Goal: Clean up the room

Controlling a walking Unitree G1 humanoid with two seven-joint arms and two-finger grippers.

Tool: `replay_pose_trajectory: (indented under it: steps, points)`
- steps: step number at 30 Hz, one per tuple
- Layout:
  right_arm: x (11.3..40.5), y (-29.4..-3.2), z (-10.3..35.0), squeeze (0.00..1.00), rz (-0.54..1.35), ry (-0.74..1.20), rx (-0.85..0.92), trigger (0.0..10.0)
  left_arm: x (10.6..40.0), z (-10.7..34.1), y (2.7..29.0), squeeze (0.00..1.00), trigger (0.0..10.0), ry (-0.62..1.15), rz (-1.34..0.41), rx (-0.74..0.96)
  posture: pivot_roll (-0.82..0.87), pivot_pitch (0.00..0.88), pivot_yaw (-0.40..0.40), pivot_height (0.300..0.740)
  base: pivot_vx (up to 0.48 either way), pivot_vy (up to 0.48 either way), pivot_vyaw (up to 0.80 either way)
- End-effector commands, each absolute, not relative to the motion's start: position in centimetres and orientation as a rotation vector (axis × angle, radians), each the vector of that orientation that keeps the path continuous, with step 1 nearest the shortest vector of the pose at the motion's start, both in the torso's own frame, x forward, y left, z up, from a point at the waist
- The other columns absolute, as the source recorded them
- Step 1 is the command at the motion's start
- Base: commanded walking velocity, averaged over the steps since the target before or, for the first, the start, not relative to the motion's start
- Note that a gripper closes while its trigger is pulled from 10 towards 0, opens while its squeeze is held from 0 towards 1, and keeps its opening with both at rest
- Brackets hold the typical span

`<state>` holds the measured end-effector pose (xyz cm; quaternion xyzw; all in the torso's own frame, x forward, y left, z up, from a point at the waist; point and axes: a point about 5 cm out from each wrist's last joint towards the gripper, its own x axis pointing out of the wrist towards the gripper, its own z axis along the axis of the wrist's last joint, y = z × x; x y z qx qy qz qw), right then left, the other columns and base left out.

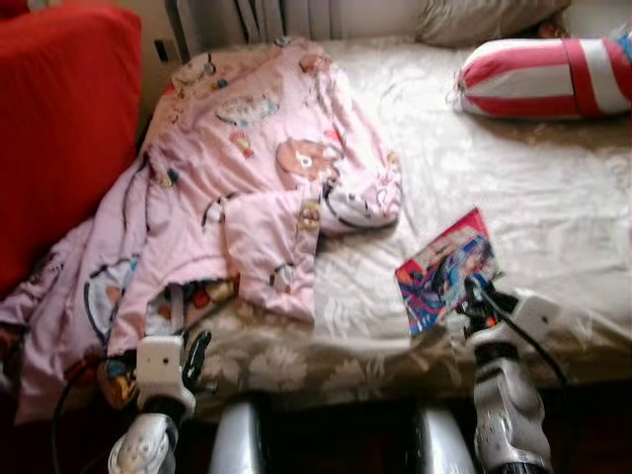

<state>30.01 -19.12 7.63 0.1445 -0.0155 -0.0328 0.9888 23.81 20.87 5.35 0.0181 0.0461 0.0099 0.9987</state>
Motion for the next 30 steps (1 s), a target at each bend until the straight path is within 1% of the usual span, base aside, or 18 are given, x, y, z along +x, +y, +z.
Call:
replay_pose_trajectory:
  steps: [1, 9, 10, 11, 15, 16, 20, 24, 30]
  points:
    - [30.7, -19.1, 8.7, 0.0, -0.053, -0.072, 0.25, 10.0, 23.9, 4.8, 21.2, 0.0, 10.0, 0.109, 0.042, 0.032, 0.11, 0.0, 0.033, 0.576, 0.0, 0.0, 0.0]
    - [31.0, -18.6, 8.2, 0.0, -0.045, -0.043, 0.244, 10.0, 24.3, 3.3, 21.7, 0.0, 10.0, 0.16, 0.069, 0.005, 0.1, 0.0, 0.043, 0.611, 0.0, 0.0, 0.0]
    - [31.0, -18.5, 7.7, 0.0, -0.045, -0.023, 0.232, 10.0, 24.2, 2.5, 22.2, 0.0, 10.0, 0.193, 0.09, -0.013, 0.1, 0.0, 0.047, 0.621, 0.0, 0.0, 0.0]
    - [31.0, -18.5, 7.7, 0.0, -0.045, -0.023, 0.232, 10.0, 24.2, 2.5, 22.2, 0.0, 10.0, 0.193, 0.09, -0.013, 0.1, 0.0, 0.047, 0.621, 0.0, 0.0, 0.0]
    - [30.8, -18.3, 7.3, 0.0, -0.028, -0.005, 0.205, 10.0, 24.2, 1.3, 22.9, 0.0, 10.0, 0.234, 0.118, -0.042, 0.09, 0.0, 0.049, 0.646, 0.0, 0.0, 0.0]
    - [30.8, -18.3, 7.3, 0.0, -0.028, -0.005, 0.205, 10.0, 24.2, 1.3, 22.9, 0.0, 10.0, 0.234, 0.118, -0.042, 0.09, 0.0, 0.049, 0.646, 0.0, 0.0, 0.0]
    - [31.0, -18.4, 7.3, 0.0, -0.024, -0.004, 0.186, 10.0, 24.4, 0.8, 22.7, 0.0, 10.0, 0.253, 0.115, -0.059, 0.08, 0.0, 0.047, 0.671, 0.0, 0.0, 0.0]
    - [31.2, -18.2, 7.5, 0.0, 0.005, -0.016, 0.164, 10.0, 24.5, 0.1, 22.4, 0.0, 10.0, 0.274, 0.113, -0.073, 0.07, 0.0, 0.04, 0.686, 0.0, 0.0, 0.0]
    - [31.5, -17.8, 7.5, 0.0, 0.047, -0.013, 0.144, 10.0, 24.1, -1.6, 22.5, 0.0, 10.0, 0.37, 0.104, -0.082, 0.07, 0.0, 0.027, 0.726, 0.0, 0.0, 0.0]
